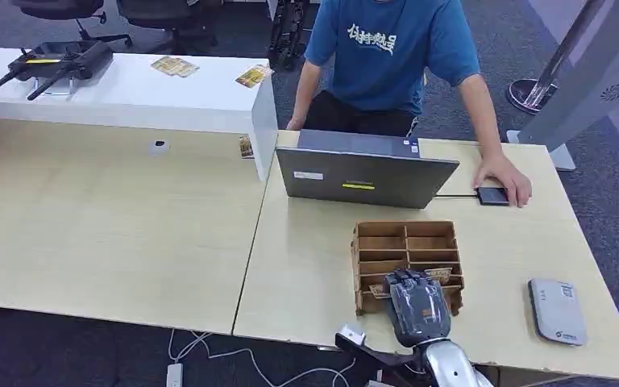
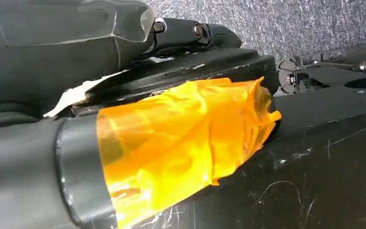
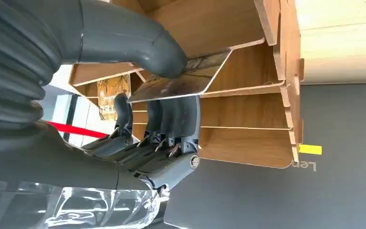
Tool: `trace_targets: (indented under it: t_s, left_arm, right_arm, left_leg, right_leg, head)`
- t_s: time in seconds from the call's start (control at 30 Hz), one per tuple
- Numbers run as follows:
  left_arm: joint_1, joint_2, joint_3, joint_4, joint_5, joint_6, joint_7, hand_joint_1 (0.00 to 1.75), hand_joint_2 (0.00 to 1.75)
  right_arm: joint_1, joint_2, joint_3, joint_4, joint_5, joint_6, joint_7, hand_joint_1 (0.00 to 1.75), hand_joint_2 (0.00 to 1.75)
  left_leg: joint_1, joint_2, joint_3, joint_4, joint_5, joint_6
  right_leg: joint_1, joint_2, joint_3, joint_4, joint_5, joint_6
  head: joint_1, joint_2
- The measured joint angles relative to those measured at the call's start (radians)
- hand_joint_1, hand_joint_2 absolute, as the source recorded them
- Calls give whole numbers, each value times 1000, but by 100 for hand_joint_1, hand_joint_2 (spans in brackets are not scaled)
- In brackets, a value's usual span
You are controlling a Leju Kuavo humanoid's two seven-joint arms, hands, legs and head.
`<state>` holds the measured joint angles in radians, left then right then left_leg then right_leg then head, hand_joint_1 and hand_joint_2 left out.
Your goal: Pass the card to the sensor for recognition and then transmit it.
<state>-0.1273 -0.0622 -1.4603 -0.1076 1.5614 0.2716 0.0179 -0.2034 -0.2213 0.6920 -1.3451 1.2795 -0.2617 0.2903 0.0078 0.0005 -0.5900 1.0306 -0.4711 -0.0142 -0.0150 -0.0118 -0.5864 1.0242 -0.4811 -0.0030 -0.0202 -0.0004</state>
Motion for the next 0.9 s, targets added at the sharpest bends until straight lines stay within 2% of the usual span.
trace_targets:
  t_s: [0.07,0.13,0.2,0.3,0.33,0.37,0.53,0.57,0.63,0.77,0.9]
  left_arm:
    - [0,0,0,0,0,0,0,0,0]
    - [0,0,0,0,0,0,0,0,0]
    - [0,0,0,0,0,0,0,0,0]
    - [0,0,0,0,0,0,0,0,0]
    - [0,0,0,0,0,0,0,0,0]
    - [0,0,0,0,0,0,0,0,0]
    - [0,0,0,0,0,0,0,0,0]
    - [0,0,0,0,0,0,0,0,0]
    - [0,0,0,0,0,0,0,0,0]
    - [0,0,0,0,0,0,-2,0,0]
    - [0,0,0,0,0,0,-3,0,0]
  right_arm:
    - [0,0,1,0,0,0,0,106,175]
    - [0,-1,2,-2,-1,0,0,103,175]
    - [0,-2,3,-3,-1,2,0,108,175]
    - [0,-2,4,-3,-4,1,0,138,175]
    - [0,-2,4,-3,-6,-2,0,145,175]
    - [0,-2,4,-4,-9,-7,0,145,175]
    - [3,-2,4,-18,-23,-88,-18,148,175]
    - [3,-2,4,-20,-23,-92,-18,164,175]
    - [7,-2,4,-24,-24,-101,-21,173,175]
    - [35,16,-14,-53,-34,-216,-59,175,175]
    - [65,42,-42,-94,-42,-285,-90,175,175]
  left_leg:
    - [0,0,0,0,0,0]
    - [0,0,0,0,0,0]
    - [0,0,0,0,0,0]
    - [0,0,0,0,0,0]
    - [0,0,0,0,0,0]
    - [0,0,0,0,0,0]
    - [0,0,0,0,0,0]
    - [0,0,0,0,0,0]
    - [0,0,0,0,0,0]
    - [0,0,0,0,0,0]
    - [0,0,0,0,0,0]
  right_leg:
    - [0,0,0,0,0,0]
    - [0,0,0,0,0,0]
    - [0,0,0,0,0,0]
    - [0,0,0,0,0,0]
    - [0,0,0,0,0,0]
    - [0,0,0,0,0,0]
    - [0,0,0,0,0,0]
    - [0,0,0,0,0,0]
    - [0,0,0,0,0,0]
    - [0,0,0,0,0,0]
    - [0,0,0,0,0,0]
  head:
    - [0,0]
    - [0,0]
    - [0,0]
    - [0,0]
    - [0,0]
    - [0,0]
    - [0,0]
    - [0,0]
    - [0,0]
    - [0,0]
    - [0,0]
